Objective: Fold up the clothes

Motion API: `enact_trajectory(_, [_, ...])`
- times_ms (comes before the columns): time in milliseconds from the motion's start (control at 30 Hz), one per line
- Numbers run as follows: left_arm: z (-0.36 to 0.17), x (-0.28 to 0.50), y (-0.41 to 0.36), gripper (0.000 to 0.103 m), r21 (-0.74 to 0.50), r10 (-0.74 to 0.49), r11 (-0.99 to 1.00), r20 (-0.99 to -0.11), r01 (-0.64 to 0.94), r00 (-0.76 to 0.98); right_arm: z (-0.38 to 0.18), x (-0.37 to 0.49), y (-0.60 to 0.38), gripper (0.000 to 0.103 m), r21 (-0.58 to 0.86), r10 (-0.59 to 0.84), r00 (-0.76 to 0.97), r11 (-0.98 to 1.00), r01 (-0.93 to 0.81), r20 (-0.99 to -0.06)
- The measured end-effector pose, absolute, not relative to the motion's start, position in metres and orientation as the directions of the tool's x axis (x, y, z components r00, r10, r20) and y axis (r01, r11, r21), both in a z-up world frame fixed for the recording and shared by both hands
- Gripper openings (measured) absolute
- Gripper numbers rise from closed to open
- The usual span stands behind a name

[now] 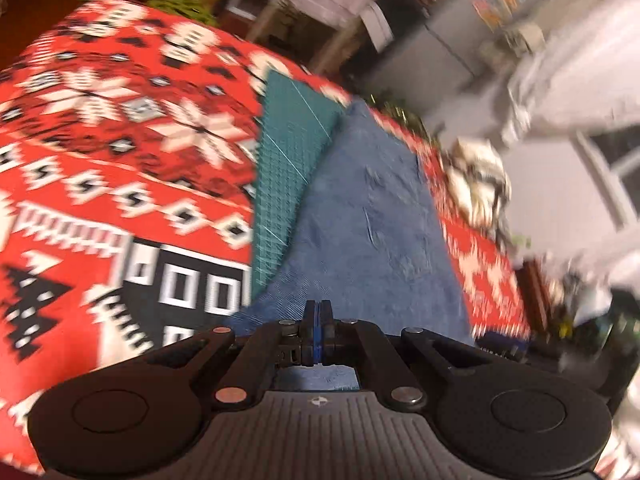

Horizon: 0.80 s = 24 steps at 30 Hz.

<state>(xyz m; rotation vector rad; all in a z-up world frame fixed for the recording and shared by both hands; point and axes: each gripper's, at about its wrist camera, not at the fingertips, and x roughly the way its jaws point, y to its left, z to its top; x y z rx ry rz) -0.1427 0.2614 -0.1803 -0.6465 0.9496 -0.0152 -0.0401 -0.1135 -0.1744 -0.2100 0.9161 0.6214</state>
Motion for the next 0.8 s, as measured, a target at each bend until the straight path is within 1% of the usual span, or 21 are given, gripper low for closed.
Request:
enact_trajectory(33, [-0.186, -0.14, 0.258, 0.0, -0.504, -0.286, 0.823, -0.767, -0.264, 0.574, -0.177, -0.039, -0.113, 0.029, 0.088, 0.412, 0.447, 0.805, -0.586, -0.794])
enact_trajectory(100, [-0.197, -0.138, 0.254, 0.0, -0.469, -0.272, 0.842, -0.795, -0.266, 0.542, -0.181, -0.038, -0.111, 0.024, 0.089, 0.414, 0.443, 0.802, -0.59, -0.795])
enact_trajectory(133, [-0.201, -0.14, 0.253, 0.0, -0.462, -0.269, 0.847, -0.799, -0.263, 0.537, -0.183, -0.038, -0.11, 0.023, 0.089, 0.415, 0.441, 0.801, -0.592, -0.796])
enact_trajectory(167, [-0.205, -0.144, 0.252, 0.003, -0.46, -0.269, 0.849, -0.8, -0.26, 0.536, -0.185, -0.037, -0.109, 0.023, 0.09, 0.415, 0.438, 0.799, -0.594, -0.797])
enact_trajectory(267, [-0.209, -0.157, 0.255, 0.003, -0.489, -0.284, 0.833, -0.78, -0.259, 0.558, -0.188, -0.036, -0.117, 0.02, 0.103, 0.415, 0.435, 0.808, -0.58, -0.799])
enact_trajectory(433, [-0.207, -0.17, 0.261, 0.003, -0.518, -0.283, 0.808, -0.76, -0.282, 0.585, -0.191, -0.036, -0.131, 0.024, 0.147, 0.424, 0.418, 0.821, -0.551, -0.803])
enact_trajectory(533, [-0.197, -0.174, 0.264, 0.002, -0.47, -0.216, 0.822, -0.78, -0.321, 0.587, -0.188, -0.037, -0.13, 0.025, 0.133, 0.413, 0.418, 0.821, -0.555, -0.809])
enact_trajectory(600, [-0.189, -0.175, 0.266, 0.002, -0.444, -0.178, 0.828, -0.787, -0.342, 0.591, -0.18, -0.041, -0.125, 0.023, 0.118, 0.418, 0.427, 0.811, -0.573, -0.802])
enact_trajectory(667, [-0.181, -0.172, 0.269, 0.002, -0.446, -0.171, 0.831, -0.775, -0.334, 0.608, -0.172, -0.043, -0.119, 0.023, 0.114, 0.439, 0.433, 0.794, -0.597, -0.787])
enact_trajectory(800, [-0.175, -0.149, 0.261, 0.002, -0.459, -0.204, 0.844, -0.753, -0.277, 0.625, -0.164, -0.04, -0.094, 0.023, 0.12, 0.481, 0.432, 0.762, -0.636, -0.763])
